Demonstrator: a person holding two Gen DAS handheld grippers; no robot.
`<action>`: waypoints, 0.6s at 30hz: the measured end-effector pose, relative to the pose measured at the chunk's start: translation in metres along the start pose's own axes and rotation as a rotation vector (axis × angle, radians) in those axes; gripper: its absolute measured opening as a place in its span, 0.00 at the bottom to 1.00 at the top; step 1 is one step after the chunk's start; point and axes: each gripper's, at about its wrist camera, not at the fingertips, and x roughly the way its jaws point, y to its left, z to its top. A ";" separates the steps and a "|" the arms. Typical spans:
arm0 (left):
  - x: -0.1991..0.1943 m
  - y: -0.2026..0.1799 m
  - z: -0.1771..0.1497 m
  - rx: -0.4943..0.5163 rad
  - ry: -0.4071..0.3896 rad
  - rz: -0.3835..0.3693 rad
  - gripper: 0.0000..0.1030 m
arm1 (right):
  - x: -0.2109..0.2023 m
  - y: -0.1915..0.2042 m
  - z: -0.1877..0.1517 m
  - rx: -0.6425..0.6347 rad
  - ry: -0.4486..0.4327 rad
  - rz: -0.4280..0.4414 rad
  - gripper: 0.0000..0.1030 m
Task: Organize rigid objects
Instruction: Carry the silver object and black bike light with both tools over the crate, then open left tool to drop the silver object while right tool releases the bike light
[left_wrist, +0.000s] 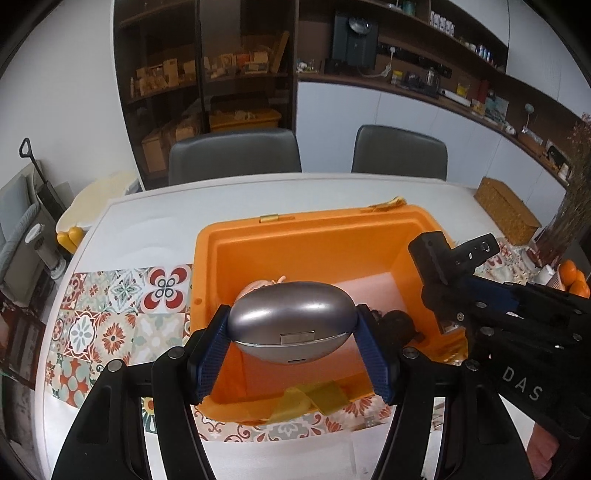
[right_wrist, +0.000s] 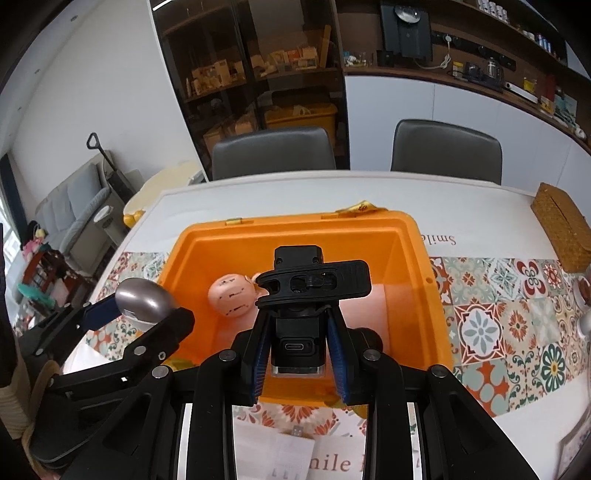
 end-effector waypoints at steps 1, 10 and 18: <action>0.002 -0.001 0.001 0.001 0.006 0.001 0.63 | 0.004 -0.001 0.000 0.003 0.009 0.003 0.29; 0.025 0.000 0.003 0.011 0.070 0.011 0.63 | 0.028 -0.008 0.000 0.024 0.069 0.003 0.29; 0.043 0.001 0.003 0.007 0.136 0.010 0.64 | 0.034 -0.012 0.002 0.031 0.085 -0.008 0.29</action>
